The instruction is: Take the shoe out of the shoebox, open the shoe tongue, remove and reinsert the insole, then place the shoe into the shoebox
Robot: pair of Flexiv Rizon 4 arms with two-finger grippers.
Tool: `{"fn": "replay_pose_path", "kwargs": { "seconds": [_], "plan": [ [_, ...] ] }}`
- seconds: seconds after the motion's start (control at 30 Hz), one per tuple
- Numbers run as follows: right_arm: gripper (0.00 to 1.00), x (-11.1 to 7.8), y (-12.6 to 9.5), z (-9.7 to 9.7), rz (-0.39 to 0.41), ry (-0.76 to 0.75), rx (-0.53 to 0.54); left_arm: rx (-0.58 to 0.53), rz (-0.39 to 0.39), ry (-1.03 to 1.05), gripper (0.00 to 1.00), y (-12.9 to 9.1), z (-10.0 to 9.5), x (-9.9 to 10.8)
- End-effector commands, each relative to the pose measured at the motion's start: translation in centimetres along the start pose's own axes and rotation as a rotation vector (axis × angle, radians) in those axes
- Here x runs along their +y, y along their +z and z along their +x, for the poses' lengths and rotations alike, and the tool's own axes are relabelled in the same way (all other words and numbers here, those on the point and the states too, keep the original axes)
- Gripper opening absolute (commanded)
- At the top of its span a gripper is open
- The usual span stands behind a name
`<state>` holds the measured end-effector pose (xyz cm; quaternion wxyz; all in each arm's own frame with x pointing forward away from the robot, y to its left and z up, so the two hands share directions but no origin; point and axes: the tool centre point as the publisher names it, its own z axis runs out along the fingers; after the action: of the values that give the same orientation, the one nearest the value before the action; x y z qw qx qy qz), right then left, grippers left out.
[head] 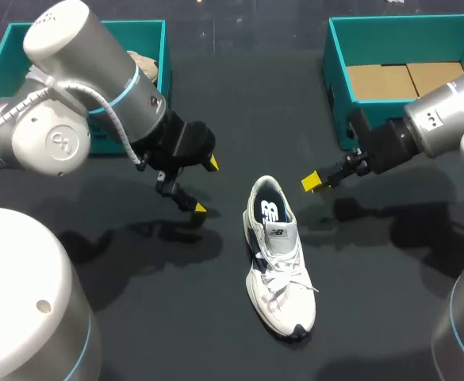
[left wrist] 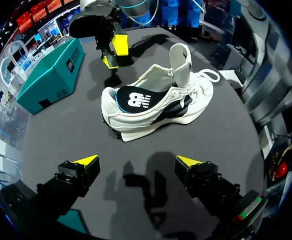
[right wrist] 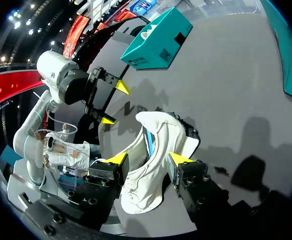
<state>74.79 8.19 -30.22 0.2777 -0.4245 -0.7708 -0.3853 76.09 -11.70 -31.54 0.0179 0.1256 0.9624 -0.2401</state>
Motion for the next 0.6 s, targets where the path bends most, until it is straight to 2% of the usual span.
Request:
{"fn": "replay_pose_path", "kwargs": {
  "seconds": [0.03, 0.37, 0.6],
  "plan": [
    [0.49, 0.0, -2.4, 0.5, 0.048, 0.03, -0.027, 0.03, -0.003, 0.02, 1.0, -3.4, 0.1, 1.1],
    [0.49, 0.6, -4.7, 0.2, 0.193, 0.152, -0.078, 0.081, -0.014, 0.064, 1.0, -7.4, -0.5, 3.1],
    [0.48, 1.1, -5.7, 0.8, 0.266, 0.227, -0.205, 0.117, -0.013, 0.102, 1.0, -9.8, -0.9, 4.1]
  ]
}}
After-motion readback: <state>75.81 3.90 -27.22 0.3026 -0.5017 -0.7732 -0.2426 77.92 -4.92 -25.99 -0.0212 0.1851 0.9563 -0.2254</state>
